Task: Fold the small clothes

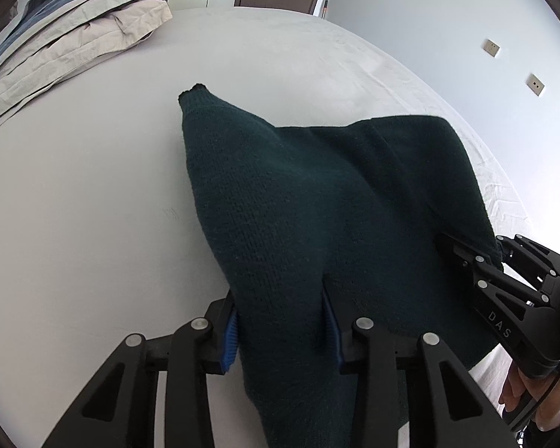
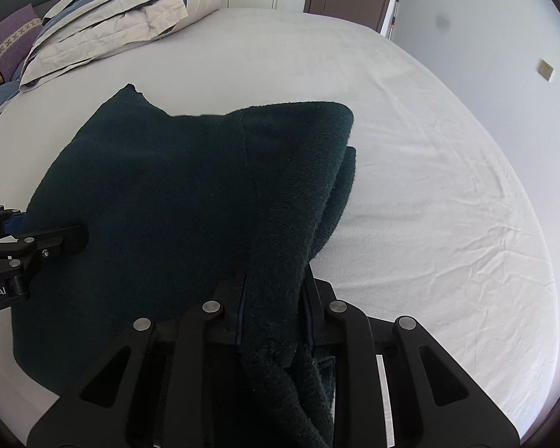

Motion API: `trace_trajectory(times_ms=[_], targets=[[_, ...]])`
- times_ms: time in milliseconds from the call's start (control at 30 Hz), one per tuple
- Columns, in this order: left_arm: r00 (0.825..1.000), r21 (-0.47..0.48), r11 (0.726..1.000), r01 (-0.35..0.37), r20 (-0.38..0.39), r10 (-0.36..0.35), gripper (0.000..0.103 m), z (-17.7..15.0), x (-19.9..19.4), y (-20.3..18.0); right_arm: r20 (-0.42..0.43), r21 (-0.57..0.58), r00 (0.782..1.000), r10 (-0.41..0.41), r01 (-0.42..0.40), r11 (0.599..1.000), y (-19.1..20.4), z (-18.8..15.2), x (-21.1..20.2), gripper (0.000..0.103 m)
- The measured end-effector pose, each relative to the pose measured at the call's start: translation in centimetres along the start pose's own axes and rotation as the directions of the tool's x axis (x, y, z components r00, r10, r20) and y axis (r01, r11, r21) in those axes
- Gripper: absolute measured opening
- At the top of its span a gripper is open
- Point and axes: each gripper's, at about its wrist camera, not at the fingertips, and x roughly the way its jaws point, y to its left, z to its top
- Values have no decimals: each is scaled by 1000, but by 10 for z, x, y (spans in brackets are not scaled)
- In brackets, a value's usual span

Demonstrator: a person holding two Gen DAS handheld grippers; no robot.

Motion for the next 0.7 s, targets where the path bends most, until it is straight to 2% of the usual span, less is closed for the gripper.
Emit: trace_trajectory(times_ms=[100,267,467,567,667,700], targets=[[1000,4,1000,-14,26,14,38,-10,-25,4,33,-6,999,33,-33,999,17,6,-29,20],[996,-29,999,-34,82,36,37,-39,-81,27,74,-34,990,117,-115,993,66,4,-75,20],[985,-40,993,-114,126,118,37,-94,-144,61,65,-58,961,267,-263,963,145,-14,-112,20],[984,-49,990,-133,112,138,38,-121,-148,77,37,-61,947,319,-317,947,187,-34,-119,20],[989,-86,988,-132,54,137,40,-150,-132,96,-30,-11,927,374,-375,927,206,-57,-101,20],[989,-93,986,-140,38,145,44,-156,-122,104,-47,0,937,347,-348,938,209,-64,-91,21]])
